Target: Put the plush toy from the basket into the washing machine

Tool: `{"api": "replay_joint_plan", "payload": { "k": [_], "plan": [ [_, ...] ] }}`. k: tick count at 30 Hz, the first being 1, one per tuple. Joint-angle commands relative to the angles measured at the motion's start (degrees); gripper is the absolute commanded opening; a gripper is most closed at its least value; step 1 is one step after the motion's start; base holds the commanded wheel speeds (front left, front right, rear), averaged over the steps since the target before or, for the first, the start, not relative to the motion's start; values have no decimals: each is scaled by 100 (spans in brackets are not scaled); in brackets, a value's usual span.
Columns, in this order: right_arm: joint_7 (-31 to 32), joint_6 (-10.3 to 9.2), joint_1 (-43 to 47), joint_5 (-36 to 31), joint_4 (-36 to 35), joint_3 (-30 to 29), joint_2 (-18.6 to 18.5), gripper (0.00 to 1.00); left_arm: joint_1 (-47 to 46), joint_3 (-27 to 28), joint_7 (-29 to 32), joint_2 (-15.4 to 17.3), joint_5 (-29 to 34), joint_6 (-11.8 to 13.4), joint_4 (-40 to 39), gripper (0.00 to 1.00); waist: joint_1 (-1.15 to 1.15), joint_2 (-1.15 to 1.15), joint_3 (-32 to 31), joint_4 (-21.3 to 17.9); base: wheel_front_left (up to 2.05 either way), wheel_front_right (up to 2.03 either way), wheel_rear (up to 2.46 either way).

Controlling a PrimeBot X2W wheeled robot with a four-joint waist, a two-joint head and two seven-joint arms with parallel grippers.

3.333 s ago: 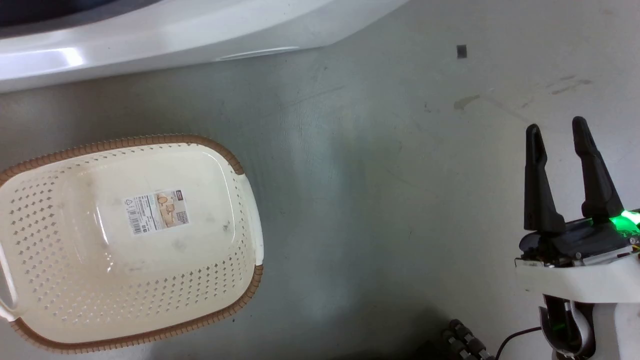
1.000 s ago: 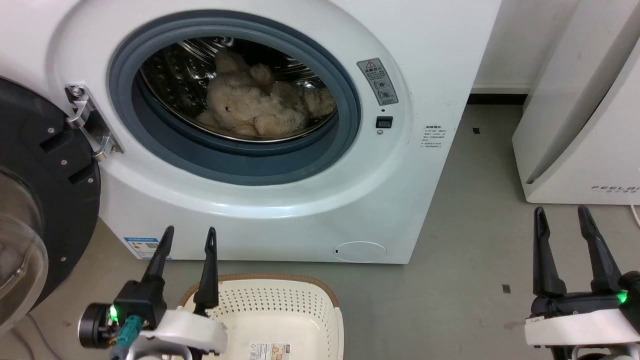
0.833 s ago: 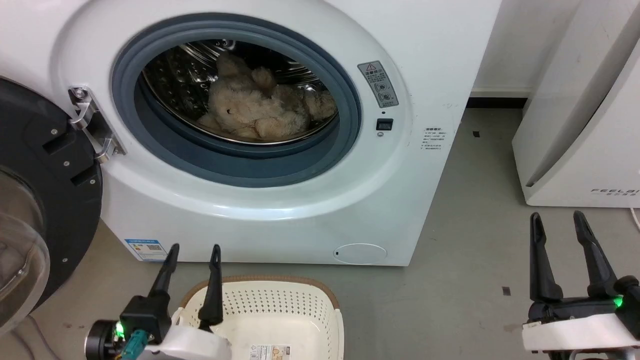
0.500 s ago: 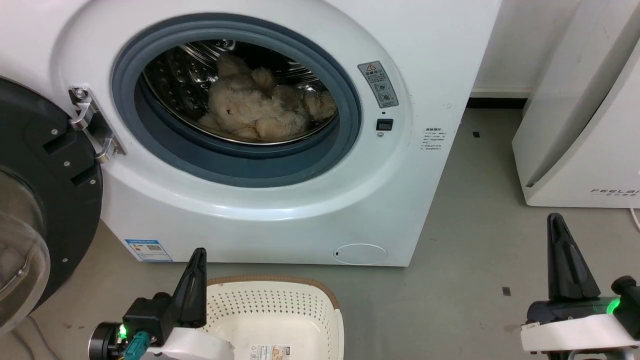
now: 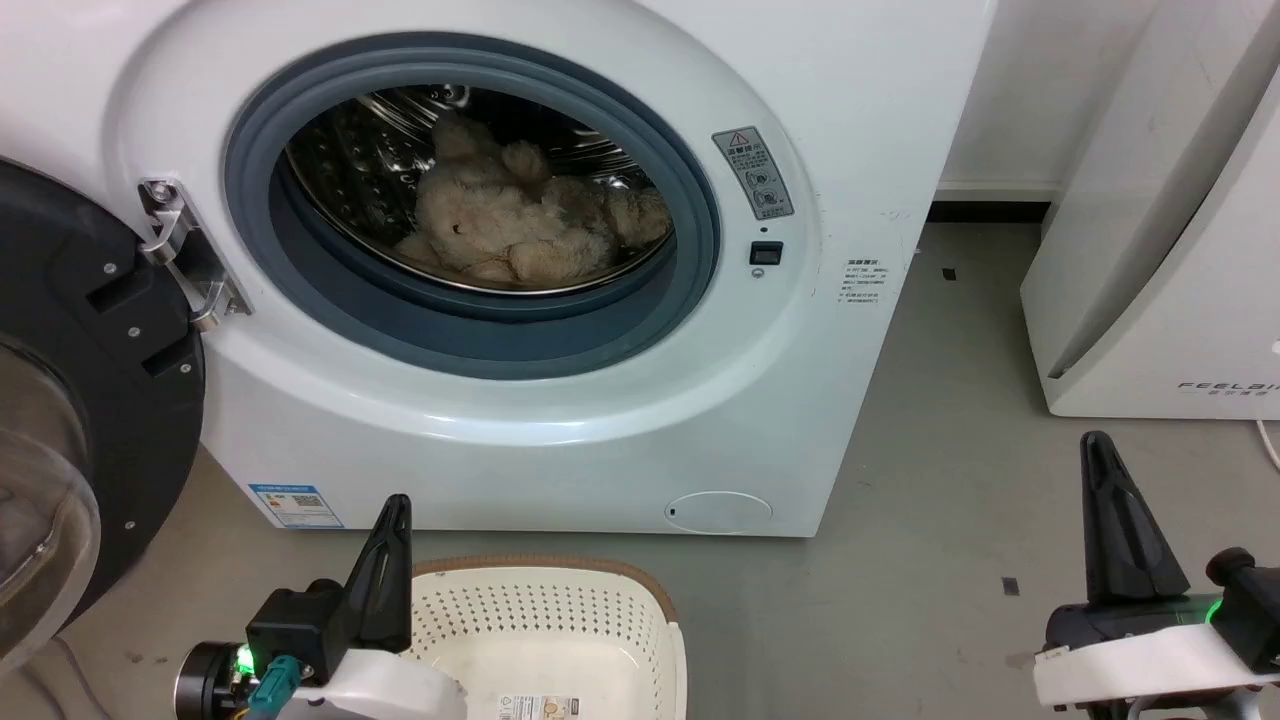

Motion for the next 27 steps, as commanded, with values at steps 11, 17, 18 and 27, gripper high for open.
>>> {"api": "replay_joint_plan", "payload": {
  "k": [11, 17, 18, 27],
  "plan": [
    [157, -1, -2, -126, 46, 58, -1, 0, 15, 85, 139, -77, 148, -44, -92, 0, 1, 0, -36, -16, 0, 0, 0],
    [228, -1, -2, -170, 61, 80, -1, 0, 18, 120, 210, -102, 202, -55, -125, 0, 1, 0, -55, -24, 0, 0, 0],
    [239, -2, -2, -177, 64, 84, -1, 0, 18, 126, 222, -106, 211, -57, -131, 0, 1, 0, -58, -26, 0, 0, 0],
    [345, -2, -3, -243, 86, 117, -1, 0, 23, 177, 327, -143, 291, -74, -181, 0, 1, 0, -87, -38, 0, 0, 0]
  ]
}}
